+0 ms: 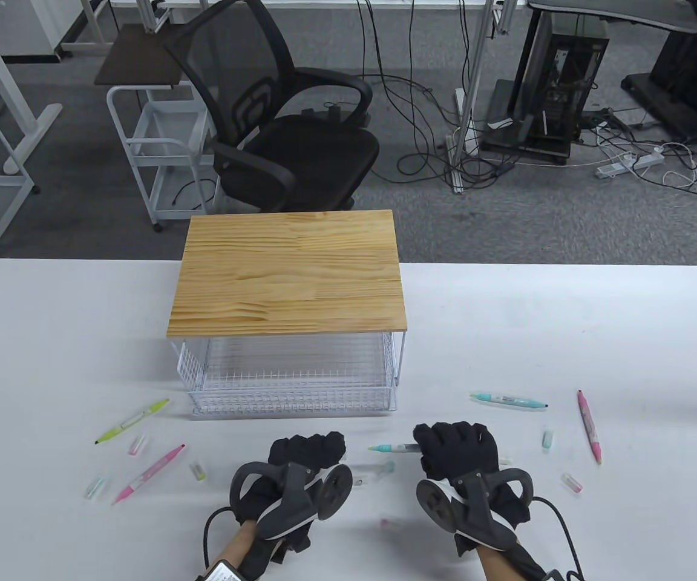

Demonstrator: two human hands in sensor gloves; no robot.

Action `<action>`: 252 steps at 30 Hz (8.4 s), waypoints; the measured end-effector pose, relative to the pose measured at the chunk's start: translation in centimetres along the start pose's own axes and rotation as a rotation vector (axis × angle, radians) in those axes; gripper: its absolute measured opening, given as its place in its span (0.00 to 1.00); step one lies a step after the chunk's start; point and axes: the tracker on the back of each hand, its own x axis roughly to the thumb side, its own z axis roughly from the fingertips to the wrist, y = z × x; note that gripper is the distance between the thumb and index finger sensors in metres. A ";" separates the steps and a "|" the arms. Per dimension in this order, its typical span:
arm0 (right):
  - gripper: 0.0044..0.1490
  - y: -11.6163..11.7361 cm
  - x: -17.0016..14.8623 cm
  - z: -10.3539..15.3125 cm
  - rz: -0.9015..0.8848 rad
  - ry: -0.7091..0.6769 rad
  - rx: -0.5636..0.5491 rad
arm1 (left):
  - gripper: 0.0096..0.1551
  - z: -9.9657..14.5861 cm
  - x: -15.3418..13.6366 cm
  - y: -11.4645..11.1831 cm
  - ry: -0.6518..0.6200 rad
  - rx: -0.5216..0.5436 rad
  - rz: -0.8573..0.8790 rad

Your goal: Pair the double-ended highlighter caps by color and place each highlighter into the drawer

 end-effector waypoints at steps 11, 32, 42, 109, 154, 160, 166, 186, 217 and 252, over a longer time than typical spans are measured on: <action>0.32 -0.5 1.0 0.0 -0.042 -0.048 -0.019 | 0.27 0.2 0.5 -0.2 -0.019 0.040 -0.005; 0.32 -0.4 2.3 -0.2 -0.085 -0.082 -0.015 | 0.27 0.6 0.7 0.0 -0.049 0.071 0.031; 0.32 -0.6 2.6 -0.2 -0.126 -0.100 -0.074 | 0.27 0.9 0.0 0.4 -0.046 0.141 0.074; 0.33 5.6 4.8 -5.3 0.010 -0.138 0.489 | 0.27 1.1 -10.2 4.1 0.198 0.255 0.246; 0.32 -3.0 -0.8 -3.9 -0.582 0.003 0.047 | 0.27 0.7 -6.8 3.7 0.097 0.202 0.279; 0.32 -3.1 -0.7 -3.8 -0.586 -0.007 0.048 | 0.27 0.6 -6.2 3.5 0.083 0.196 0.262; 0.32 -3.1 -0.9 -3.8 -0.604 -0.011 0.049 | 0.27 0.5 -5.9 3.3 0.079 0.185 0.256; 0.31 -3.2 -0.6 -3.6 -0.530 -0.034 0.030 | 0.27 0.9 -4.6 3.1 0.027 0.279 0.096; 0.31 -2.5 -0.5 -3.6 -0.505 -0.065 0.050 | 0.27 1.0 -4.2 2.6 -0.008 0.305 0.035; 0.37 -4.0 -4.8 -3.1 -0.560 0.041 -0.013 | 0.27 -8.4 -8.3 0.8 0.395 -0.035 0.014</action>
